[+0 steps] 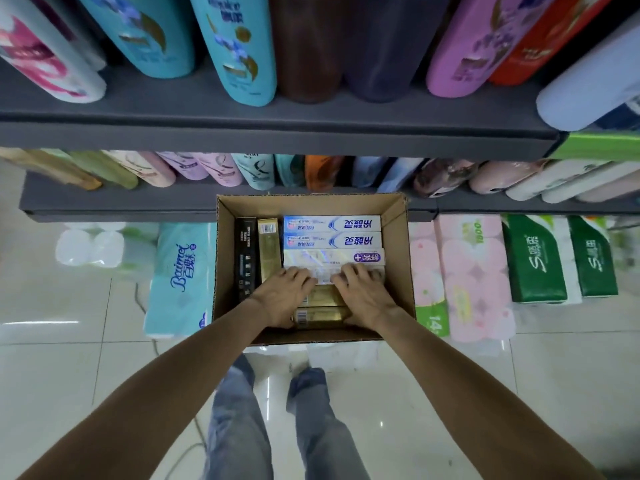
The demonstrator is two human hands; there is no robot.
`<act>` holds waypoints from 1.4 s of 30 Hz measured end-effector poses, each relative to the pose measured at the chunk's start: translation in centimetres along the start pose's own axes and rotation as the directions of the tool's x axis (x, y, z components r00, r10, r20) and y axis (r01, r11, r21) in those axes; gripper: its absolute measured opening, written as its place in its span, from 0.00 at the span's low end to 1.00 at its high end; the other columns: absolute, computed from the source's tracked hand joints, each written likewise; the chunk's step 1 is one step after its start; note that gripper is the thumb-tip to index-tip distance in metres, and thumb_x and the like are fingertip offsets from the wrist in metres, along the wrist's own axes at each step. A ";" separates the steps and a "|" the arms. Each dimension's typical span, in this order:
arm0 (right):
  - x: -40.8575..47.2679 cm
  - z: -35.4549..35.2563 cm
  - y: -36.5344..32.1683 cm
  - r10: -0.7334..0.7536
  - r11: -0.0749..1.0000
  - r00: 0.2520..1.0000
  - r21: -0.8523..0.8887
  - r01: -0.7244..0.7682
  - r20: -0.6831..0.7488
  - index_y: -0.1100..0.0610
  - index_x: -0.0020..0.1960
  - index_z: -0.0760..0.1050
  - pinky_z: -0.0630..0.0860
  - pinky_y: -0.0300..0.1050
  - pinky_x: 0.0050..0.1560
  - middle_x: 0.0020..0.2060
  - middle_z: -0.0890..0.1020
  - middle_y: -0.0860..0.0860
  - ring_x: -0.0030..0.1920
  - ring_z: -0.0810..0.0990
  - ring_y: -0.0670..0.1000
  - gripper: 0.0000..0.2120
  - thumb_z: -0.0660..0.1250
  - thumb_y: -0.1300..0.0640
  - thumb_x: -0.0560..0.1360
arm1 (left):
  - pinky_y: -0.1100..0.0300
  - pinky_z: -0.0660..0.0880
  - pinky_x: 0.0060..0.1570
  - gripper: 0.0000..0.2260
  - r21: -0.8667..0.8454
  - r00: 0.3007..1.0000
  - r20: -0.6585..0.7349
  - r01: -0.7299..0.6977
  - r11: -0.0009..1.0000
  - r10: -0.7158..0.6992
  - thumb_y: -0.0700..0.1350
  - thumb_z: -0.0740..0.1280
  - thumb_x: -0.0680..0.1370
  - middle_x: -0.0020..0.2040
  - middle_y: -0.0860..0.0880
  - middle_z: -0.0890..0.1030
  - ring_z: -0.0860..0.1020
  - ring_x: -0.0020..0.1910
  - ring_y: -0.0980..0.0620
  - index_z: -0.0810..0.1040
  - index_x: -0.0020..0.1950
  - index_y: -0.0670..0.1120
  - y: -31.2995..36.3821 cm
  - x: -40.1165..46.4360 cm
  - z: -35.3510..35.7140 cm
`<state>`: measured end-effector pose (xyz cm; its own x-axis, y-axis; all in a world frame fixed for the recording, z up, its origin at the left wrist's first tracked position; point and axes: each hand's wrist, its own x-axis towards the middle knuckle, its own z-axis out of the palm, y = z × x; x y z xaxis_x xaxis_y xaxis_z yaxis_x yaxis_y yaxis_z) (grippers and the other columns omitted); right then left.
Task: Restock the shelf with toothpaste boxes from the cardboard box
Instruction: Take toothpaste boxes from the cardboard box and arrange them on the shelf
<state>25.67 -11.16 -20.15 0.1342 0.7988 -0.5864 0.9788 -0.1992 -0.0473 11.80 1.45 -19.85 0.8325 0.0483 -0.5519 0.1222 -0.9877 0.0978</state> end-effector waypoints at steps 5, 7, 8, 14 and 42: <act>-0.1 -0.2 0.2 0.028 0.999 0.999 0.043 -0.029 0.021 0.54 0.69 0.59 0.69 0.59 0.60 0.67 0.60 0.55 0.67 0.60 0.58 0.40 0.76 0.47 0.64 | 0.54 0.69 0.61 0.33 -0.244 0.976 0.033 0.217 0.945 -0.215 0.53 0.71 0.71 0.65 0.45 0.67 0.69 0.63 0.47 0.60 0.69 0.46 0.1 -1.4 0.3; -0.2 -0.3 0.2 0.030 0.998 0.999 0.057 -0.032 0.024 0.54 0.69 0.59 0.69 0.59 0.59 0.66 0.60 0.55 0.66 0.60 0.57 0.40 0.76 0.47 0.64 | 0.53 0.63 0.66 0.35 -0.118 0.983 0.023 0.183 0.976 -0.182 0.49 0.70 0.72 0.68 0.45 0.63 0.63 0.67 0.46 0.55 0.73 0.46 0.0 -2.0 0.9; -0.2 -0.4 0.2 0.029 0.998 0.999 0.056 -0.030 0.024 0.54 0.69 0.59 0.69 0.59 0.59 0.66 0.60 0.54 0.66 0.60 0.57 0.40 0.76 0.47 0.64 | 0.53 0.61 0.66 0.36 -0.054 0.987 0.011 0.160 0.986 -0.159 0.48 0.69 0.72 0.69 0.44 0.62 0.62 0.67 0.46 0.53 0.74 0.46 0.0 -2.1 1.2; -0.4 -0.1 0.4 0.008 0.994 1.000 0.111 -0.009 0.006 0.53 0.69 0.60 0.65 0.57 0.65 0.67 0.60 0.54 0.68 0.59 0.57 0.37 0.75 0.49 0.67 | 0.53 0.62 0.66 0.32 0.100 0.997 -0.057 0.063 0.993 -0.058 0.50 0.66 0.74 0.68 0.43 0.64 0.64 0.66 0.44 0.56 0.72 0.41 0.2 -0.5 1.3; 1.0 -4.2 -1.7 -0.723 0.675 0.691 -0.233 0.700 -0.020 0.46 0.63 0.74 0.71 0.53 0.55 0.62 0.74 0.52 0.66 0.70 0.53 0.22 0.69 0.57 0.70 | 0.52 0.55 0.72 0.34 -0.306 0.923 0.112 0.385 0.871 -0.368 0.58 0.65 0.74 0.76 0.48 0.51 0.56 0.74 0.46 0.55 0.76 0.49 -2.1 -3.9 0.8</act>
<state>24.83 -7.63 -17.28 -0.6115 0.7074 -0.3545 0.7911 0.5566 -0.2538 7.87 3.18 -18.60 0.6625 0.3917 -0.6385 0.5920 -0.7960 0.1260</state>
